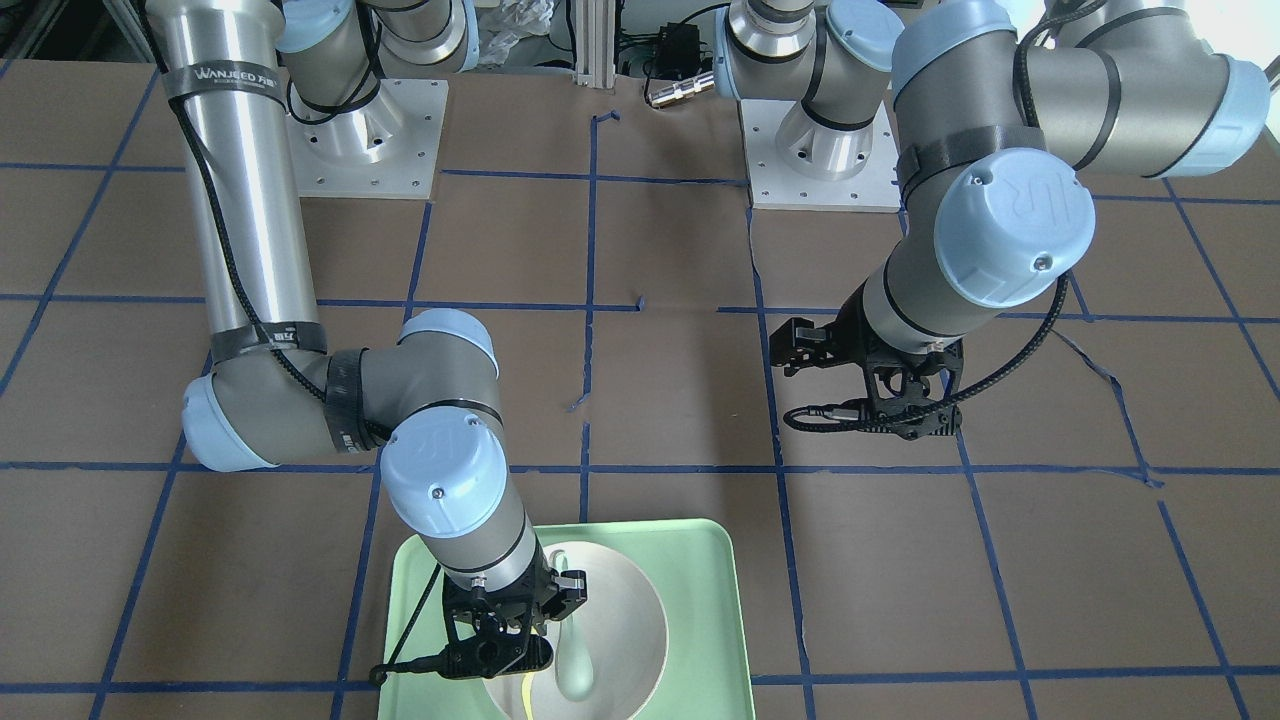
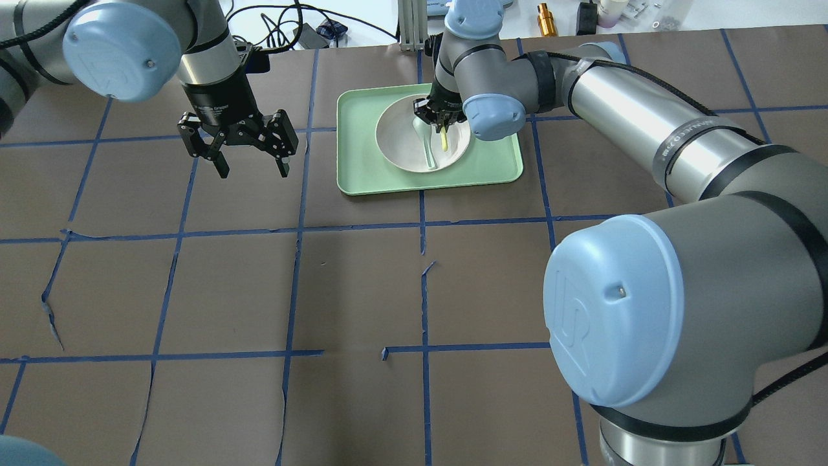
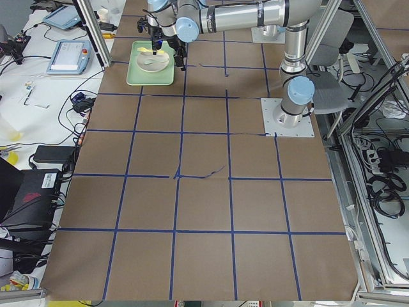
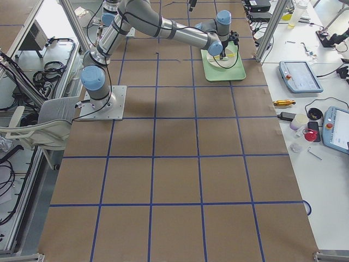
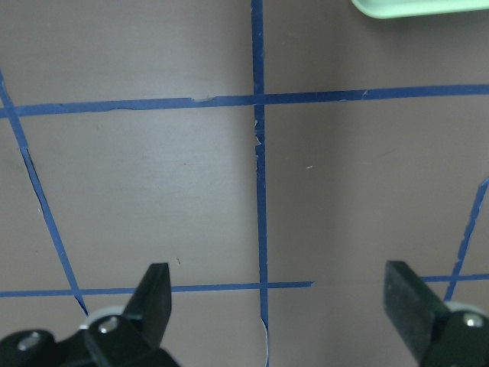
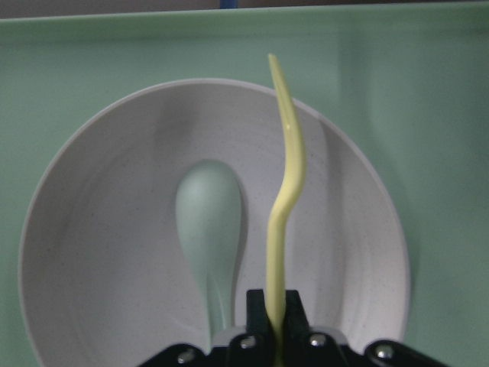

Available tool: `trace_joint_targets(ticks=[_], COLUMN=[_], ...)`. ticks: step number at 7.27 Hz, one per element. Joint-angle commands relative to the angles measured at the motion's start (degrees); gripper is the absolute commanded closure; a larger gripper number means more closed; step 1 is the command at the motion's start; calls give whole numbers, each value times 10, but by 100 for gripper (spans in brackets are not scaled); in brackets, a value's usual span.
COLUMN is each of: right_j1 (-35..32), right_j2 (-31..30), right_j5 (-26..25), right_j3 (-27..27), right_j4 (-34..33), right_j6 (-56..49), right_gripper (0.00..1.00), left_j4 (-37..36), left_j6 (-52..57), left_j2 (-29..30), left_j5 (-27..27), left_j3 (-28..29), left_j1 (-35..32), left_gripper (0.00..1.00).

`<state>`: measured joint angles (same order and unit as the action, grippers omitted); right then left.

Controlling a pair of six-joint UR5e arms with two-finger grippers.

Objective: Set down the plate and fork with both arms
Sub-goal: 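Move the fork beside the plate and set it on the tray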

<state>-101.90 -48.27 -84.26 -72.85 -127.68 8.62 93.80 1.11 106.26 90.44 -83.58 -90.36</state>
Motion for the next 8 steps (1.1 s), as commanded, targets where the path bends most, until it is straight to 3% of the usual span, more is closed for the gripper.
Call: trace_joint_targets(ticks=[1,3,5,8], right_j1=[28,92,102,102], right_j2=[-34,-30,0,25], right_j5=[46,85,125,132], right_j3=[-5,-14,-18,-17], right_j4=[4,46,42,38], right_j6=[6,-85,-113,-114], right_gripper=[100,100,100,100], left_j4=[-3,-4,-4,-4], left_j6=[0,-1,-1,-2], left_j2=[-1,-5,-7,-7], left_j5=[1,0,0,0], left_j3=[0,0,0,-3], left_j1=[0,0,1,0], left_gripper=[0,0,0,0])
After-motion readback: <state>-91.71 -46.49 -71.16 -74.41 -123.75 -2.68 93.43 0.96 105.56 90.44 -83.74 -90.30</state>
